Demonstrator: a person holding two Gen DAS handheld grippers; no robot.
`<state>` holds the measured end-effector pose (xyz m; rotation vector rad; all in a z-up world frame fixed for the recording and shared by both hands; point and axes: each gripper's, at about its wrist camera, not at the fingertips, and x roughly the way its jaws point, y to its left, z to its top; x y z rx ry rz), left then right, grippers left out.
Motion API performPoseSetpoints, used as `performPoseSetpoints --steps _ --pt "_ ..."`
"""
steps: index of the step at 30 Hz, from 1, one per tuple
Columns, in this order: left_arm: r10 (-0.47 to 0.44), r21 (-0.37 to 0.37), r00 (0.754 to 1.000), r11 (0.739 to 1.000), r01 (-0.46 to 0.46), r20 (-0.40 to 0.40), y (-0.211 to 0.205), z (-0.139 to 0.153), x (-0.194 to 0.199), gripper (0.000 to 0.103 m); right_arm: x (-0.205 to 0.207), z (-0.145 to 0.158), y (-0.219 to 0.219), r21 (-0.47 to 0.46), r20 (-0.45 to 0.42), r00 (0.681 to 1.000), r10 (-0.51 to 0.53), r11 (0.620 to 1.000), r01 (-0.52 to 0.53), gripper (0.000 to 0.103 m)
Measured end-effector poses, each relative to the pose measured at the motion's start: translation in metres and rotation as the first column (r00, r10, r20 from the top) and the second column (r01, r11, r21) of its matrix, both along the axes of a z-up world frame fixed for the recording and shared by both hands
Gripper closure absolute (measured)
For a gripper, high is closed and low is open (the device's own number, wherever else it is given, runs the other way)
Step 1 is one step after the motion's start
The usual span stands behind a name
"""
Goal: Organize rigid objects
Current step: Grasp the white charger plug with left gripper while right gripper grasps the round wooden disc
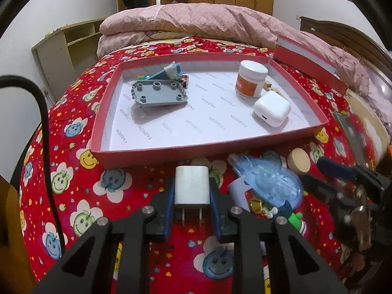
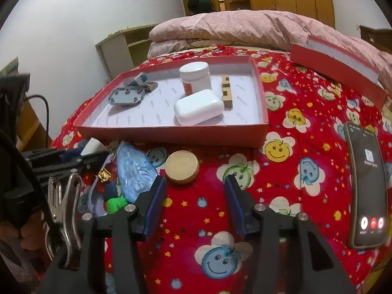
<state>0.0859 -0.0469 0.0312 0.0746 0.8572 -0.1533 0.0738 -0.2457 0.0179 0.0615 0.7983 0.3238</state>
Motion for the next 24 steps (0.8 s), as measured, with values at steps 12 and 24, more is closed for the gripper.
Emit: performPoseSetpoints --steps 12,24 --pt "0.018 -0.06 1.0 0.998 -0.018 -0.007 0.015 0.002 -0.003 0.077 0.01 0.001 0.015 -0.055 -0.003 1.0 0.021 0.998 -0.021 0.049" --pt "0.043 -0.122 0.999 0.992 -0.042 0.009 0.033 0.008 -0.01 0.077 0.012 -0.001 0.013 -0.078 0.008 0.999 -0.04 0.996 0.041 0.07"
